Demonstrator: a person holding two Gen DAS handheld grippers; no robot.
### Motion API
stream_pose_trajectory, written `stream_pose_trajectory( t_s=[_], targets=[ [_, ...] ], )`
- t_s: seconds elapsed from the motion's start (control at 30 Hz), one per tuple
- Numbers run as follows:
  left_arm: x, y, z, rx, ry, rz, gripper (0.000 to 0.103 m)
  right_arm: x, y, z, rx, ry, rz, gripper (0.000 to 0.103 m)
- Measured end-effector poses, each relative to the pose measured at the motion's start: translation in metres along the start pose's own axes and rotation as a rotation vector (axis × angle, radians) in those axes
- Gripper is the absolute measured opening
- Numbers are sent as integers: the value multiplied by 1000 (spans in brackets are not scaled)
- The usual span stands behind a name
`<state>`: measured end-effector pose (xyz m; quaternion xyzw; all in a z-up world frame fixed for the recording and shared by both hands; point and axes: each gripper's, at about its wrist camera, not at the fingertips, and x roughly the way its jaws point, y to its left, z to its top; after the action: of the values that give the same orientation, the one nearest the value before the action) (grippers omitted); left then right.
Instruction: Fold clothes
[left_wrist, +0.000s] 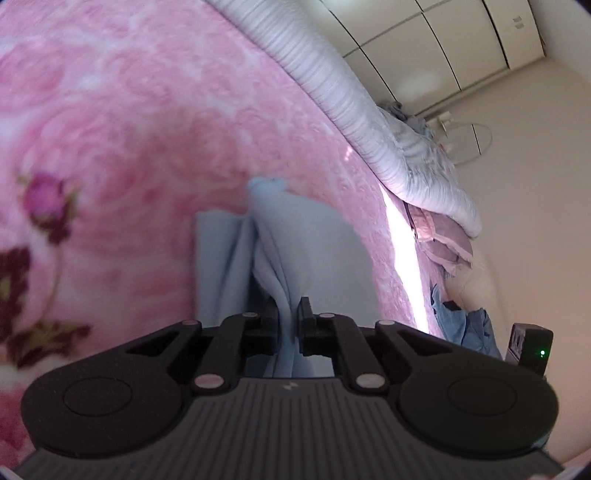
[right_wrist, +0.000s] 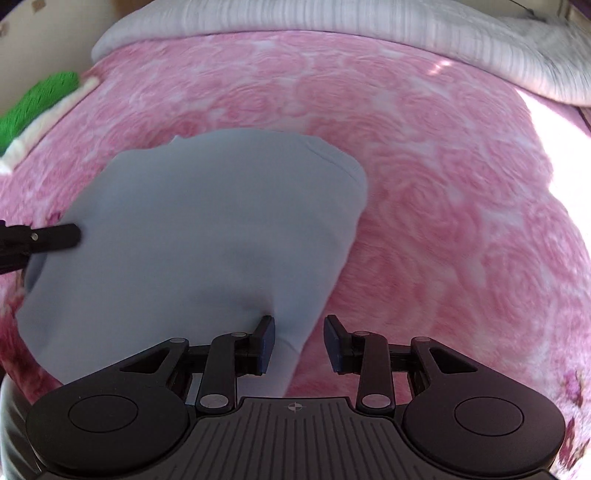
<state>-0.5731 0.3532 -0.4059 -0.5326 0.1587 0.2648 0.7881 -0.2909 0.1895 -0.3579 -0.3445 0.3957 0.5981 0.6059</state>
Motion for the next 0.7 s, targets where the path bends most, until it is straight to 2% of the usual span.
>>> stream_pose_trajectory(
  t_s=[0.1,0.27,0.4,0.53,0.6,0.7],
  targets=[
    [-6,1,1,10,-18,-12,6,1,8,-2,-28,-3,-12,35],
    [-21,3,2,28,-41,0,6,0,15,-1,-31,4,17,35],
    [-14,21,-1,5,-2,74,7,4,26,-4,-51,-17,7,34],
    [-10,33,-9,-101,15,28,11,8,31,-14,-74,-71,-4,34],
    [-12,28,-11,-99,23,12,15,5,24,-20,-43,-109,23,34],
    [-23,20,-14,-39,5,54,15,-6,9,-35,40,-200,83,35]
  ],
)
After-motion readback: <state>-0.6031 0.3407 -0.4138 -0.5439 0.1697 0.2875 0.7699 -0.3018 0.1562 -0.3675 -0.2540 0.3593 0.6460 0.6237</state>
